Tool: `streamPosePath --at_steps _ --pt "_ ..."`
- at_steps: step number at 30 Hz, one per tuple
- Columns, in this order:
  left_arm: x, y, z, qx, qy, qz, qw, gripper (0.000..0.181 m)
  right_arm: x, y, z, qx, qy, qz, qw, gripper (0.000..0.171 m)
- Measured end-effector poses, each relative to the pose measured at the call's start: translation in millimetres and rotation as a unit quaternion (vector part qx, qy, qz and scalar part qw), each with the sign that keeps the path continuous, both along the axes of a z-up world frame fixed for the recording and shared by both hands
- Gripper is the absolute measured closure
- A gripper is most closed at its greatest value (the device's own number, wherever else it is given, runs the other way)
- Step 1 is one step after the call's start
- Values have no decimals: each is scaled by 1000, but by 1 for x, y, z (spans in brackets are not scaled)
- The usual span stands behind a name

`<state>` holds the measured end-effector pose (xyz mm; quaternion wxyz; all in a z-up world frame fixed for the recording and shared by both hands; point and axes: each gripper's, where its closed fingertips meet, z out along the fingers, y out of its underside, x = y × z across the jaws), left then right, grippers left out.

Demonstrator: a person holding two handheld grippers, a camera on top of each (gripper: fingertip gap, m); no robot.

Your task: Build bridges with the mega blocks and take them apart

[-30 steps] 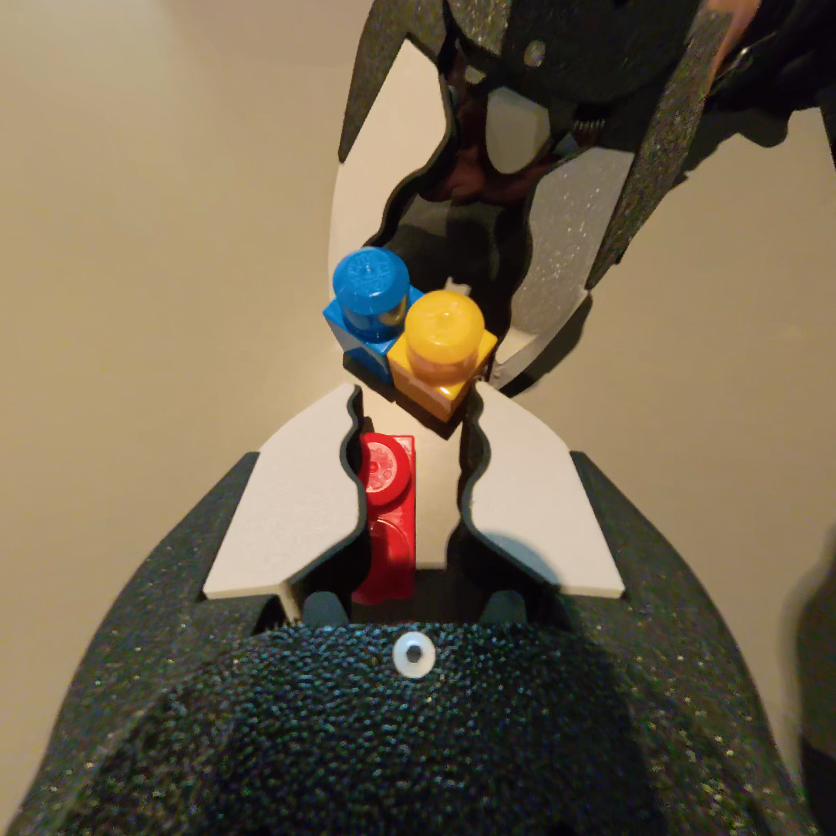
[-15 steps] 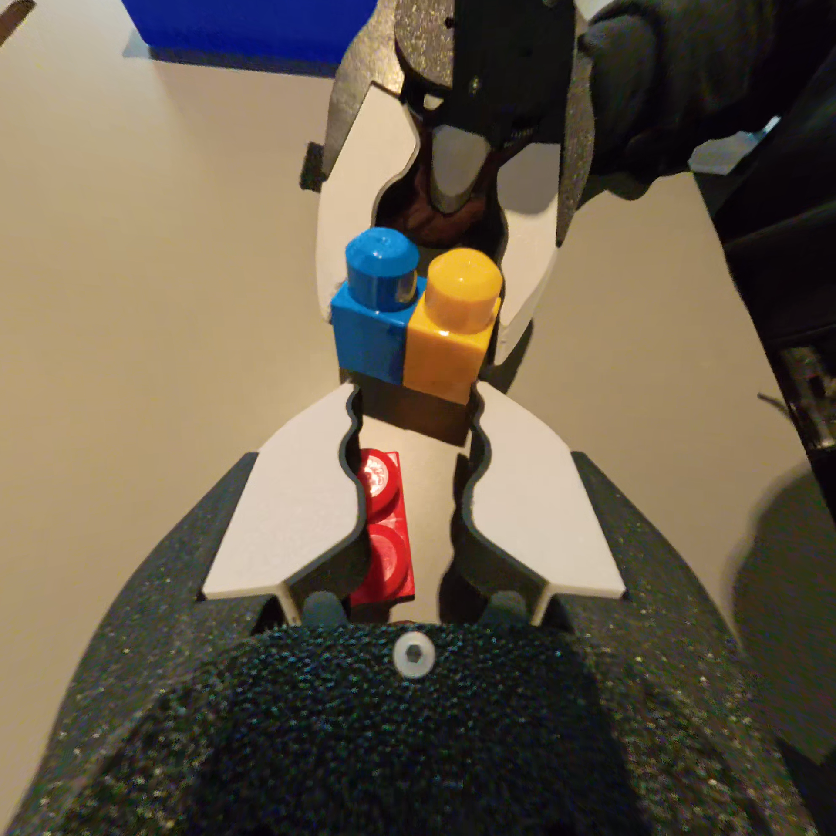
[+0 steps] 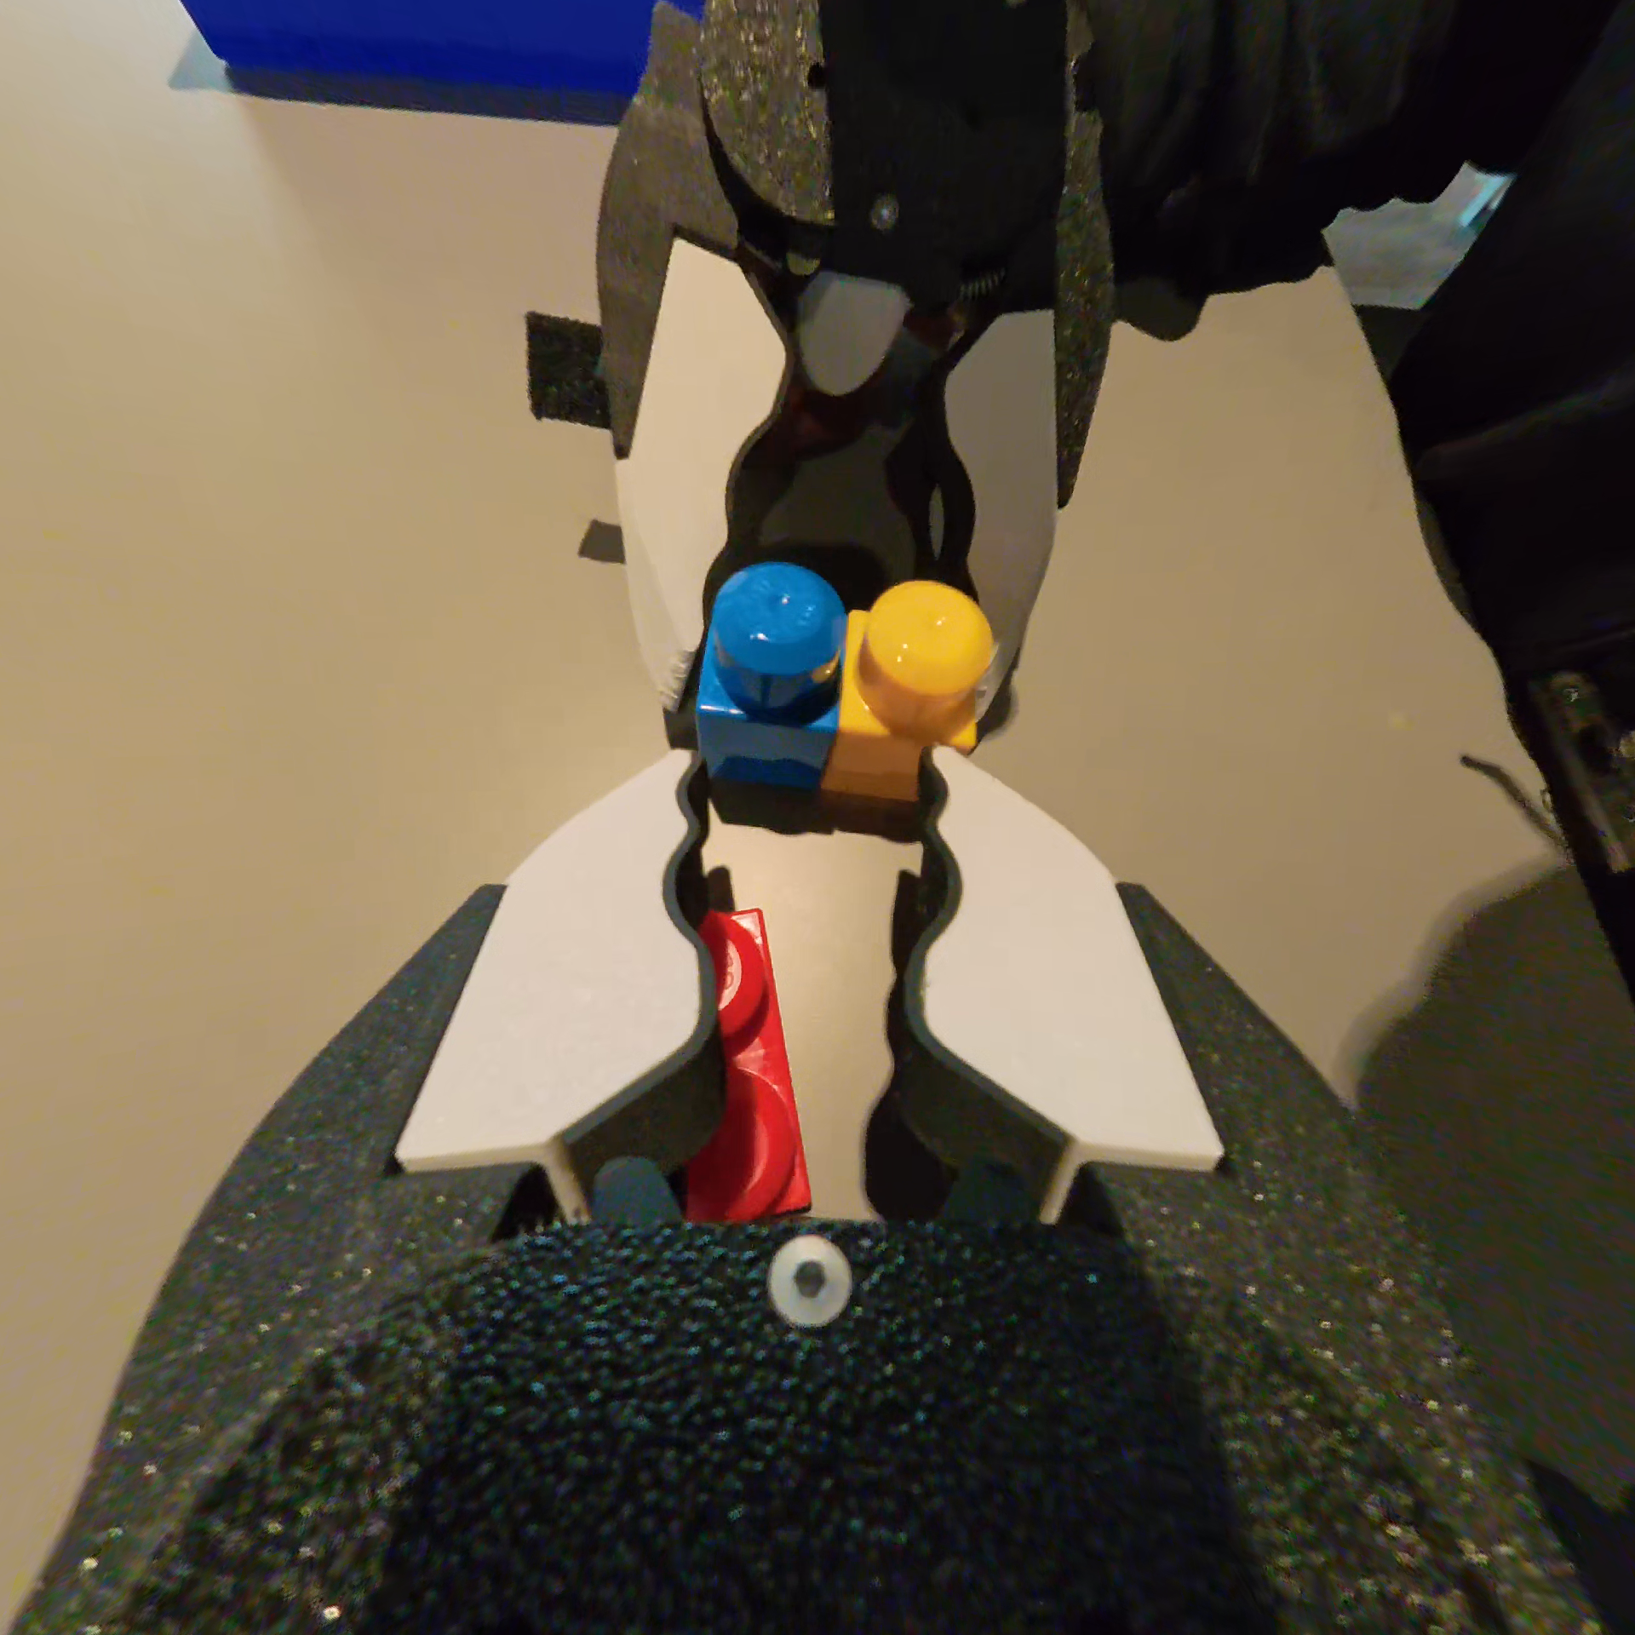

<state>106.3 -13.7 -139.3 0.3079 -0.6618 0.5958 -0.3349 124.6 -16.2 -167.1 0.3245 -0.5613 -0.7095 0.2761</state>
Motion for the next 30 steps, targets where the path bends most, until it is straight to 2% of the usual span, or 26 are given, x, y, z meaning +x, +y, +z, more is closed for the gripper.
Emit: streamPosePath --at_steps 10,21,30 --pt "-26 9 7 13 24 29 999 133 2 -3 1 13 11 10 1000 97" --pt "-60 14 -24 4 133 53 990 130 2 -3 -6 6 -9 -1 1000 97" --pt "-64 12 -43 -14 172 46 984 142 2 -2 -7 -11 -11 -9 1000 96"
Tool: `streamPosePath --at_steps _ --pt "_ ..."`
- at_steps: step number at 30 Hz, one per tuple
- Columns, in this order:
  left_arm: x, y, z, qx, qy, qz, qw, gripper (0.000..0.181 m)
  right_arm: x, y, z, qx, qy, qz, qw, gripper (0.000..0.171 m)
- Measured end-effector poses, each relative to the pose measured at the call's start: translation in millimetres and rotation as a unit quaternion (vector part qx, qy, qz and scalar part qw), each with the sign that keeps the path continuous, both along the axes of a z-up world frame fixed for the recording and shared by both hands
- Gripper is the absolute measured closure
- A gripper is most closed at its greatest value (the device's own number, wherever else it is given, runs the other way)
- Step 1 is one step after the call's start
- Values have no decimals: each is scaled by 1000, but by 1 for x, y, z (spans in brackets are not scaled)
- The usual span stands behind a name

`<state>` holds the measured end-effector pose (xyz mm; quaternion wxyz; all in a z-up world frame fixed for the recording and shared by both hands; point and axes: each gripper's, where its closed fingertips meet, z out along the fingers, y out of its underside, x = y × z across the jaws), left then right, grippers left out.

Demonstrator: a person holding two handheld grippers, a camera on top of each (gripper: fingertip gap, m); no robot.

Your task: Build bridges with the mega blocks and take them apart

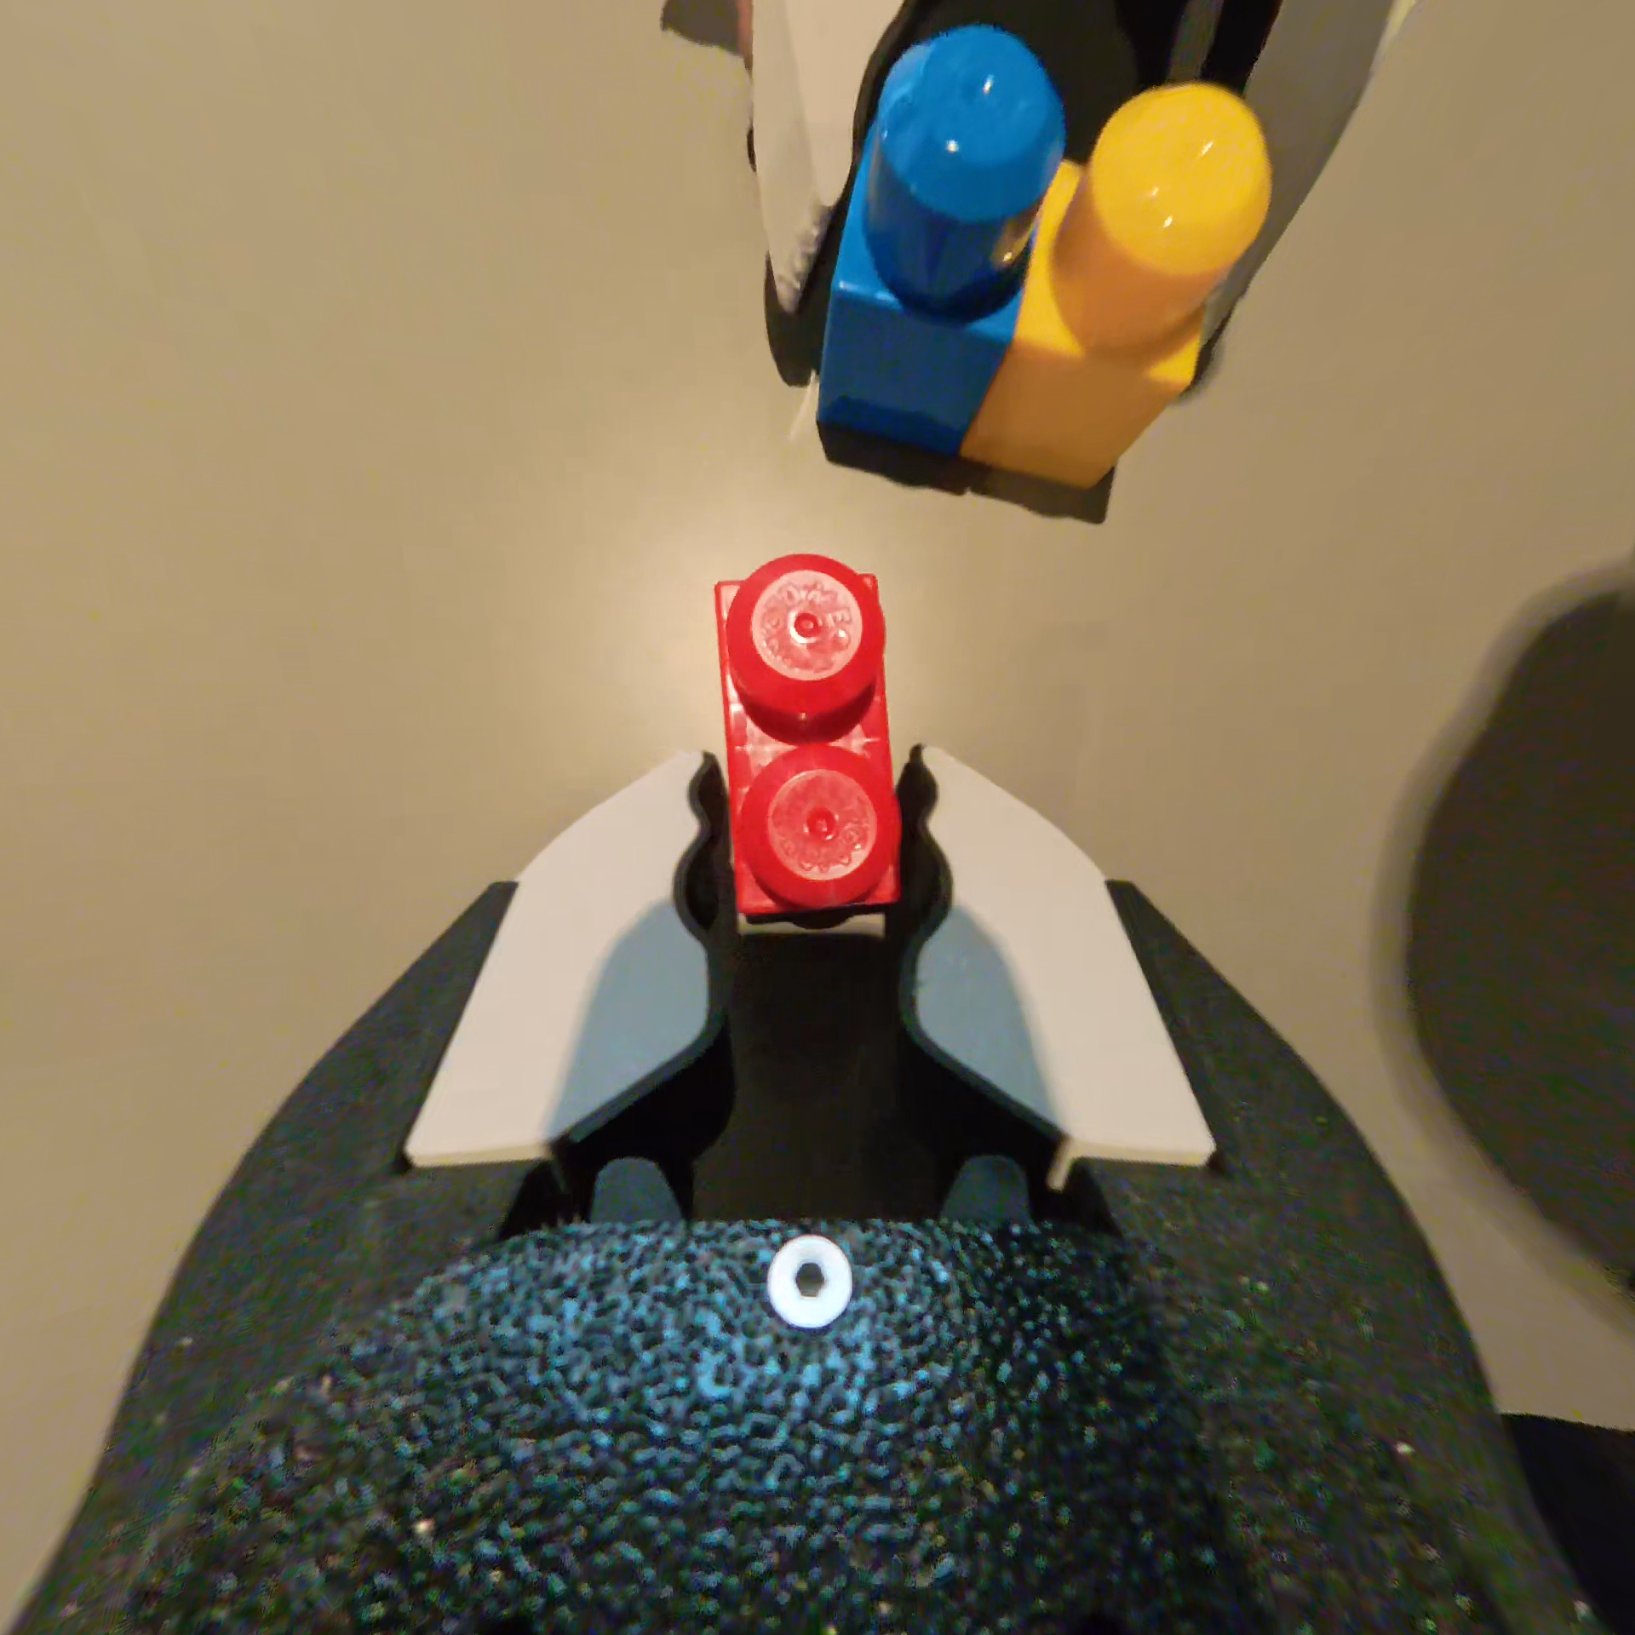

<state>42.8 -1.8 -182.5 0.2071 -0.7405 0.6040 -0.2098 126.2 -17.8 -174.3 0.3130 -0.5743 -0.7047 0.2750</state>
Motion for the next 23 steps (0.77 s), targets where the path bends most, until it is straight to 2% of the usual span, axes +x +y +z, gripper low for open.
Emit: streamPosePath --at_steps 5,13,23 --pt "1 4 -1 4 -4 9 1000 146 0 2 0 -3 0 -8 1000 96" --pt "18 1 11 -36 -69 22 997 146 -1 6 0 -13 -1 -30 999 96" --pt "32 -9 2 -60 -71 3 996 146 1 9 -7 -29 -26 -53 998 95"
